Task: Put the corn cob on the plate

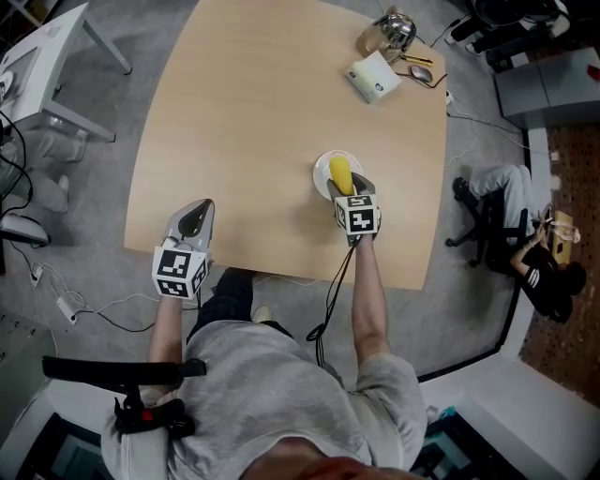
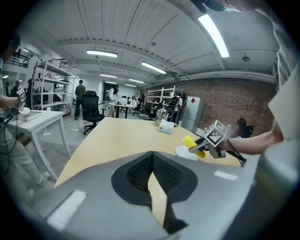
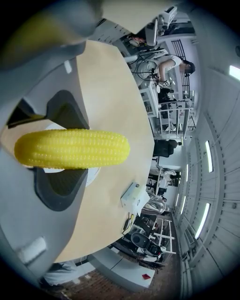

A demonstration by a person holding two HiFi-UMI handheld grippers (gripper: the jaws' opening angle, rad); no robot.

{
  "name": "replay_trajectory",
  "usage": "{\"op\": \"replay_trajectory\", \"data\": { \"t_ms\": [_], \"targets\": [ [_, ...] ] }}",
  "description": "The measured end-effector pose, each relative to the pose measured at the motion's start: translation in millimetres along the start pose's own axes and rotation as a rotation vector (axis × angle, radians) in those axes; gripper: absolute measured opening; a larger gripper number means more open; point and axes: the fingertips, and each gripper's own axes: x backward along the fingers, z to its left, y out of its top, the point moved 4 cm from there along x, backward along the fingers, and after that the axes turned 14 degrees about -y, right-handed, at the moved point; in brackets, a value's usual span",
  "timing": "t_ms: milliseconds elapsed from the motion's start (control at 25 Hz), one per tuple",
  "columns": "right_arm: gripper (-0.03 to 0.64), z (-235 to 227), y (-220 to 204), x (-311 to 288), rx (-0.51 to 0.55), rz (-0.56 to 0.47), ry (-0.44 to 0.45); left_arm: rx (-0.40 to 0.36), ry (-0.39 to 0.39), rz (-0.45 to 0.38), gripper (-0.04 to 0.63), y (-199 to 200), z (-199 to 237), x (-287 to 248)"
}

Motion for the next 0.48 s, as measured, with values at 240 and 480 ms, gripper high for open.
{"op": "replay_trajectory", "data": {
  "t_ms": [240,480],
  "targets": [
    [0.258,-1,-2,-10,0.012,0.064,-0.005,0.011,0.015,-0.005,0.020,-2,3,3],
    [0.258,1,-5,-18,0.027,0.115,-0.005,0.019,0.028,0.000,0.020,-5,5,5]
  ]
}}
